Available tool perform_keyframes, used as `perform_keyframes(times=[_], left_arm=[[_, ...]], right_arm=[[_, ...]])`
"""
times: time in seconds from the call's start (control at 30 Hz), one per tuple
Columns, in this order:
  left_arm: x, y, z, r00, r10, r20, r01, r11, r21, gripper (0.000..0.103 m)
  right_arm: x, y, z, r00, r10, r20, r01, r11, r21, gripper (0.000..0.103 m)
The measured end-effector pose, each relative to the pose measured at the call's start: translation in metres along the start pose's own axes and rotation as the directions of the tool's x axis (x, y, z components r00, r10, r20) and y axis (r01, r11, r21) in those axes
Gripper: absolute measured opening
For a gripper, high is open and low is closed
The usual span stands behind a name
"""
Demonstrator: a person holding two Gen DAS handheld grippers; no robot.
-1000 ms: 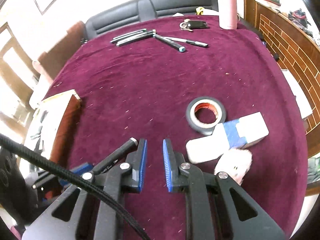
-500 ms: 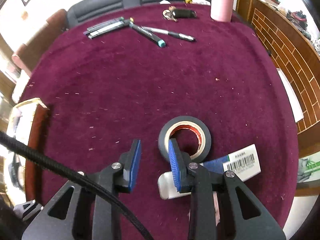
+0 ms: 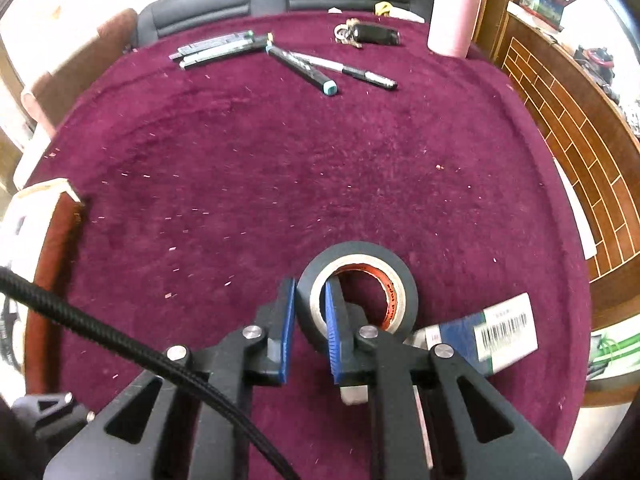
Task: Organize objects
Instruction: 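Close the right gripper on the red-cored black tape roll while the left holds the marker, then carry the marker and tape roll over the tray and open both grippers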
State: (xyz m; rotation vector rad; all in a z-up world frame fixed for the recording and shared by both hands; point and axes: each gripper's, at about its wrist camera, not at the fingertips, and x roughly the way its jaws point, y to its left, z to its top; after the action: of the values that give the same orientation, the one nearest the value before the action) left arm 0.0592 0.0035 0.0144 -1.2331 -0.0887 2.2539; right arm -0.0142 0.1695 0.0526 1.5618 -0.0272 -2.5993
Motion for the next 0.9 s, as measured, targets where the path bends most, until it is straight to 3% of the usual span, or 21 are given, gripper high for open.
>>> perform_keyframes(times=[0.27, 0.47, 0.73, 0.9], left_arm=[[-0.032, 0.007, -0.006, 0.998, -0.017, 0.066, 0.02, 0.999, -0.046, 0.011], [-0.067, 0.012, -0.005, 0.987, -0.032, 0.16, 0.044, 0.997, -0.069, 0.011], [-0.127, 0.03, -0.015, 0.947, -0.078, 0.312, 0.11, 0.99, -0.086, 0.011], [-0.172, 0.052, -0.025, 0.918, -0.057, 0.392, 0.108, 0.988, -0.111, 0.011]], right_arm=[[-0.043, 0.023, -0.024, 0.991, 0.104, 0.08, -0.103, 0.994, -0.024, 0.012], [-0.077, 0.051, -0.042, 0.971, 0.184, 0.15, -0.174, 0.982, -0.078, 0.012], [-0.108, 0.097, -0.053, 0.94, 0.274, 0.204, -0.244, 0.957, -0.159, 0.012], [-0.123, 0.131, -0.059, 0.918, 0.337, 0.21, -0.291, 0.93, -0.223, 0.012]])
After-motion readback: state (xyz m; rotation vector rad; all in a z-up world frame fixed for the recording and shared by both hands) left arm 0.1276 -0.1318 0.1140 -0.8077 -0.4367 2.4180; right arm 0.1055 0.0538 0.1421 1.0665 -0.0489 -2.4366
